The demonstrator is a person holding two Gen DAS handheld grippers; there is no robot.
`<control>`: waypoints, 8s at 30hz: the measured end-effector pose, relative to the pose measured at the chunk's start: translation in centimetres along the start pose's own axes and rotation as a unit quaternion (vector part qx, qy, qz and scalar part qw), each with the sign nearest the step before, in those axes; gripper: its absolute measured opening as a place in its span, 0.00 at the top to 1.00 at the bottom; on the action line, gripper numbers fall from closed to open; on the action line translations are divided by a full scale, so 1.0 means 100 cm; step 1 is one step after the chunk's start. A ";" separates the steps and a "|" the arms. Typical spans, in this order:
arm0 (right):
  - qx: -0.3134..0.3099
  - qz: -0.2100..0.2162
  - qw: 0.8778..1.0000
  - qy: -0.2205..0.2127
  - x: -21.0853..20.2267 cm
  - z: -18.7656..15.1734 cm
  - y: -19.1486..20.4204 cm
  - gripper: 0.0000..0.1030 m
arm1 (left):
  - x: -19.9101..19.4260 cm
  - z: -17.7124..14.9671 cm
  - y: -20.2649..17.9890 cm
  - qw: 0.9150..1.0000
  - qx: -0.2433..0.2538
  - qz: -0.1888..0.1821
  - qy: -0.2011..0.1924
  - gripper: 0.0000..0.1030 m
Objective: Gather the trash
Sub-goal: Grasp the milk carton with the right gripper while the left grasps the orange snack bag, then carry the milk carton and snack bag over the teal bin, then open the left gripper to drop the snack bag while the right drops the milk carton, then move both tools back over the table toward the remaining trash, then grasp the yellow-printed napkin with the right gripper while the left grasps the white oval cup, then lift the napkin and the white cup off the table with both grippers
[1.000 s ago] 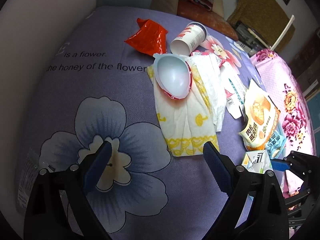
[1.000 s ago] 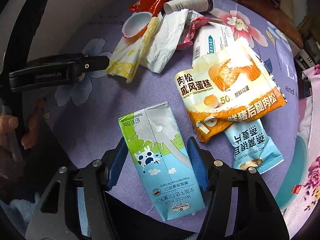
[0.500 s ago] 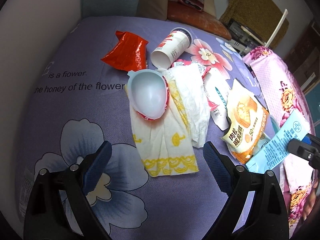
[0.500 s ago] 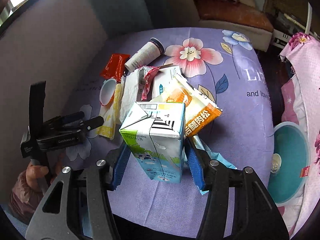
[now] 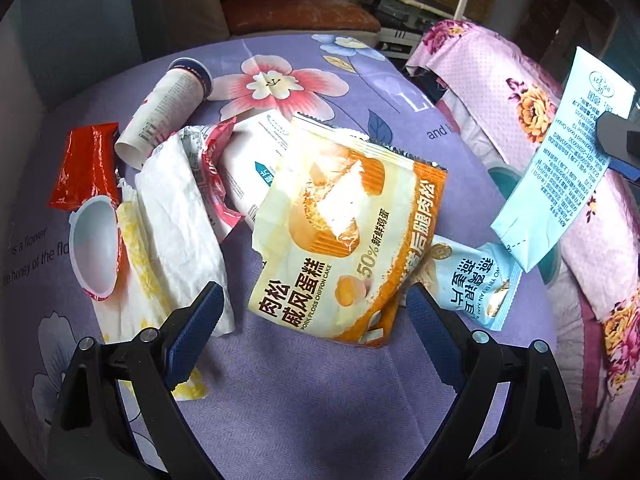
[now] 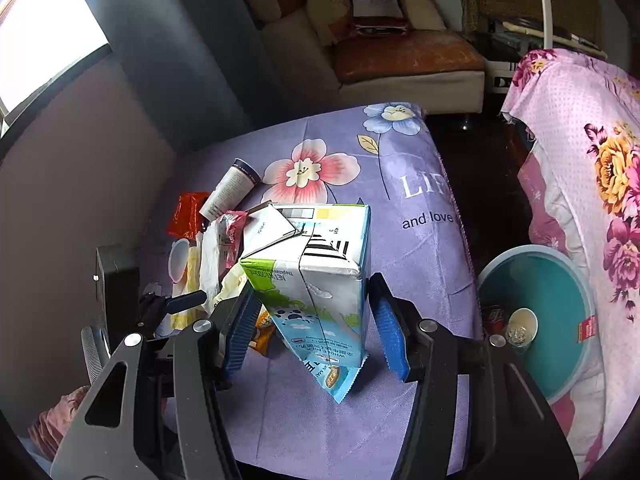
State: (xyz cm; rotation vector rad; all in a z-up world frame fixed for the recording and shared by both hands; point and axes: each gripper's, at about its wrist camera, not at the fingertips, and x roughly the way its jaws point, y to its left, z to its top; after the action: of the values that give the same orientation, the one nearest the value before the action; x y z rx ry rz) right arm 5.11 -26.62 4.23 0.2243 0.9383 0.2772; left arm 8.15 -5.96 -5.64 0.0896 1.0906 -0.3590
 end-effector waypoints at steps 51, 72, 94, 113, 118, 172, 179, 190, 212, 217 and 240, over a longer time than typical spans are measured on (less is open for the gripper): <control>0.129 -0.077 0.983 -0.108 -0.073 -0.035 -0.166 0.49 | -0.021 0.055 -0.189 0.992 0.111 -0.064 -0.022 0.50; 0.214 -0.106 0.966 -0.100 -0.085 -0.084 -0.265 0.49 | 0.042 0.062 -0.286 0.981 0.180 -0.066 0.040 0.49; 0.225 -0.113 0.965 -0.068 -0.064 -0.086 -0.278 0.49 | 0.080 0.063 -0.281 0.984 0.159 -0.049 0.060 0.17; 0.231 -0.114 0.966 -0.017 -0.039 -0.090 -0.266 0.39 | 0.048 0.068 -0.239 0.991 0.096 -0.087 0.030 0.12; 0.232 -0.115 0.966 -0.008 -0.037 -0.092 -0.256 0.36 | 0.035 0.066 -0.223 0.992 0.089 -0.090 0.020 0.12; -0.059 -0.004 0.989 0.132 0.114 -0.034 0.088 0.25 | -0.021 -0.013 0.178 0.984 -0.180 -0.004 -0.012 0.58; -0.079 0.007 0.986 0.147 0.126 -0.036 0.112 0.25 | -0.006 -0.003 0.179 0.984 -0.176 -0.006 -0.010 0.91; -0.147 0.049 0.975 0.159 0.154 -0.034 0.178 0.25 | -0.040 -0.045 0.227 0.982 -0.182 0.041 -0.009 0.92; -0.226 0.019 0.961 0.157 0.217 -0.046 0.232 0.90 | -0.049 -0.064 0.260 0.977 -0.209 0.049 -0.014 0.41; -0.201 0.040 0.968 0.142 0.194 -0.034 0.225 0.91 | -0.043 -0.056 0.246 0.979 -0.193 0.064 -0.013 0.39; -0.078 0.036 0.991 0.099 0.124 -0.018 0.114 0.91 | -0.052 -0.043 0.174 0.983 -0.150 0.094 -0.039 0.95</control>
State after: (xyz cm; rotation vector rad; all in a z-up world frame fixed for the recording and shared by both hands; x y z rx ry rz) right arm 9.05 -11.70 -2.76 0.0873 1.1011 0.4442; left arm 8.08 12.69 -4.89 -0.0884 1.0383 -0.0261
